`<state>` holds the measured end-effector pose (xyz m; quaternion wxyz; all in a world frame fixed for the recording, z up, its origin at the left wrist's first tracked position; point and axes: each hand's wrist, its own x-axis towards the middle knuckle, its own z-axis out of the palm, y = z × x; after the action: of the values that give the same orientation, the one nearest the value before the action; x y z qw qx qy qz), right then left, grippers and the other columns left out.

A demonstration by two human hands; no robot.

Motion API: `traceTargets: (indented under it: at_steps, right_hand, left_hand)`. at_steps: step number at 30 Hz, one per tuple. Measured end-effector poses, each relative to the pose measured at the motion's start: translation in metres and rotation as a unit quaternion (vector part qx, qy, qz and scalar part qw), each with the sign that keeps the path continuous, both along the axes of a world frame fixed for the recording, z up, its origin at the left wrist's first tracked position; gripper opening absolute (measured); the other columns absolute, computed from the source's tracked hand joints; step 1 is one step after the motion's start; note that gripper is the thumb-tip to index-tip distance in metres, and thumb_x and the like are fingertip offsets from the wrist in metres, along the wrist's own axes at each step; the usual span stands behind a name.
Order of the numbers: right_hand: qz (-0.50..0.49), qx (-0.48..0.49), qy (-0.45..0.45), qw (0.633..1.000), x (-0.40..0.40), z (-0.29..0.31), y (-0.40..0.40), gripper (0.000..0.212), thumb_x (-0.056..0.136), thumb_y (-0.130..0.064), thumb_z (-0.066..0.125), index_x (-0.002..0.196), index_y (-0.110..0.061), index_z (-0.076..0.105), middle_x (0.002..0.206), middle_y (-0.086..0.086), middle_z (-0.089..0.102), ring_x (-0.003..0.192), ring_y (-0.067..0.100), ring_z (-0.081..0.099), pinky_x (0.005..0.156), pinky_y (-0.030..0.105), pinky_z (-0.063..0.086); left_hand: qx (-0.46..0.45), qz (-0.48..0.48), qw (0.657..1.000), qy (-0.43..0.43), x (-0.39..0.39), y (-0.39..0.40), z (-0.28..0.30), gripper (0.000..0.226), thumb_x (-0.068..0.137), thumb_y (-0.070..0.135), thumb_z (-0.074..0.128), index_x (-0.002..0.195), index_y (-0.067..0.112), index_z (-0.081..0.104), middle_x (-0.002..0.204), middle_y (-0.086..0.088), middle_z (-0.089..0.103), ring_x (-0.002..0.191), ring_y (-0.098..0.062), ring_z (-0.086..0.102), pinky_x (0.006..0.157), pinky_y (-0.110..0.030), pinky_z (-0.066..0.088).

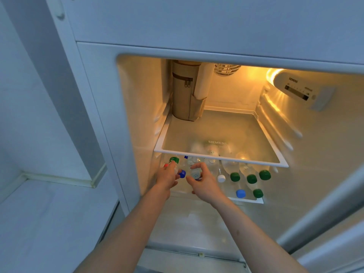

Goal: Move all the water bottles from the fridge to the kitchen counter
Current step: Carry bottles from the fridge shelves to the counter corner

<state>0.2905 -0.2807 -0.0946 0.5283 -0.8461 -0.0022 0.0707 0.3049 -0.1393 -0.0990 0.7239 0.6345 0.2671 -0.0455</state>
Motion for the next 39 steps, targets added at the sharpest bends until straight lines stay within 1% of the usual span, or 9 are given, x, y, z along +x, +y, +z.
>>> traceTargets:
  at_steps: [4,7,12,19,24,28,31,35,39]
  right_hand:
    - [-0.032,0.014,-0.078,0.996,-0.002,0.001,-0.003,0.021,0.093,-0.036,0.068,0.097,-0.047,0.05,0.108,0.007,0.058,0.076,0.021,0.065,0.077,0.047,0.062]
    - [-0.079,0.016,-0.139,0.987,0.0,0.002,-0.01,0.014,0.096,-0.032,0.068,0.093,-0.041,0.057,0.111,-0.004,0.048,0.088,0.018,0.062,0.083,0.04,0.057]
    - [-0.104,0.014,-0.219,0.97,-0.007,0.004,-0.022,0.016,0.091,-0.028,0.076,0.086,-0.038,0.064,0.101,-0.011,0.052,0.09,0.006,0.057,0.079,0.031,0.049]
    - [-0.085,0.033,-0.29,0.953,-0.044,-0.003,-0.036,0.028,0.088,-0.019,0.081,0.088,-0.042,0.064,0.095,-0.011,0.054,0.09,0.011,0.056,0.073,0.027,0.046]
    - [-0.053,0.045,-0.293,0.954,-0.067,0.011,-0.051,0.023,0.086,-0.02,0.081,0.089,-0.038,0.067,0.092,-0.006,0.055,0.082,0.02,0.061,0.068,0.048,0.053]
    - [-0.026,0.056,-0.302,0.951,-0.082,0.023,-0.061,0.018,0.087,-0.025,0.08,0.09,-0.037,0.067,0.093,-0.011,0.053,0.08,0.029,0.065,0.066,0.05,0.055]
    - [-0.008,0.081,-0.291,0.953,-0.094,0.023,-0.062,0.018,0.087,-0.022,0.082,0.092,-0.033,0.069,0.095,-0.017,0.051,0.086,0.033,0.063,0.066,0.05,0.059]
    - [0.021,0.072,-0.283,0.956,-0.108,0.025,-0.066,0.02,0.087,-0.024,0.081,0.092,-0.038,0.067,0.098,-0.008,0.054,0.083,0.035,0.064,0.065,0.051,0.058]
    - [0.033,0.062,-0.25,0.966,-0.133,0.025,-0.066,0.023,0.086,-0.015,0.082,0.089,-0.033,0.068,0.097,-0.003,0.057,0.077,0.022,0.066,0.06,0.045,0.061]
  left_hand:
    - [-0.036,-0.009,0.999,-0.007,-0.015,-0.003,0.007,0.025,0.106,0.037,0.045,0.105,0.018,0.061,0.096,-0.006,0.072,0.081,-0.015,0.063,0.075,-0.031,0.049]
    - [-0.039,-0.004,0.999,-0.013,-0.029,-0.004,0.009,0.023,0.107,0.036,0.045,0.102,0.02,0.061,0.093,-0.007,0.072,0.078,-0.015,0.063,0.075,-0.03,0.05]
    - [0.049,0.01,0.998,-0.034,-0.061,0.003,0.011,0.031,0.104,0.039,0.052,0.111,0.011,0.063,0.093,-0.007,0.076,0.081,-0.017,0.067,0.081,-0.035,0.052]
    - [0.162,-0.014,0.986,-0.037,-0.118,0.014,0.042,0.032,0.101,0.041,0.055,0.113,0.011,0.055,0.092,-0.005,0.076,0.083,-0.016,0.071,0.08,-0.04,0.057]
    - [0.322,0.006,0.944,-0.066,-0.168,0.02,0.062,0.021,0.096,0.051,0.055,0.101,0.031,0.057,0.083,0.008,0.075,0.077,-0.01,0.071,0.072,-0.049,0.061]
    - [0.455,0.025,0.887,-0.076,-0.203,0.021,0.086,0.016,0.092,0.056,0.054,0.096,0.042,0.061,0.069,0.011,0.068,0.063,-0.008,0.064,0.057,-0.032,0.053]
    - [0.503,0.022,0.86,-0.082,-0.229,0.018,0.096,0.012,0.095,0.049,0.054,0.091,0.041,0.062,0.061,0.01,0.059,0.062,-0.008,0.057,0.049,-0.026,0.038]
    - [0.535,0.006,0.841,-0.077,-0.249,0.023,0.085,0.02,0.095,0.052,0.055,0.085,0.036,0.058,0.059,0.007,0.056,0.058,-0.012,0.055,0.054,-0.033,0.047]
    - [0.565,-0.009,0.823,-0.063,-0.262,0.034,0.072,0.03,0.093,0.061,0.053,0.083,0.033,0.055,0.06,0.006,0.056,0.061,-0.014,0.057,0.053,-0.032,0.044]
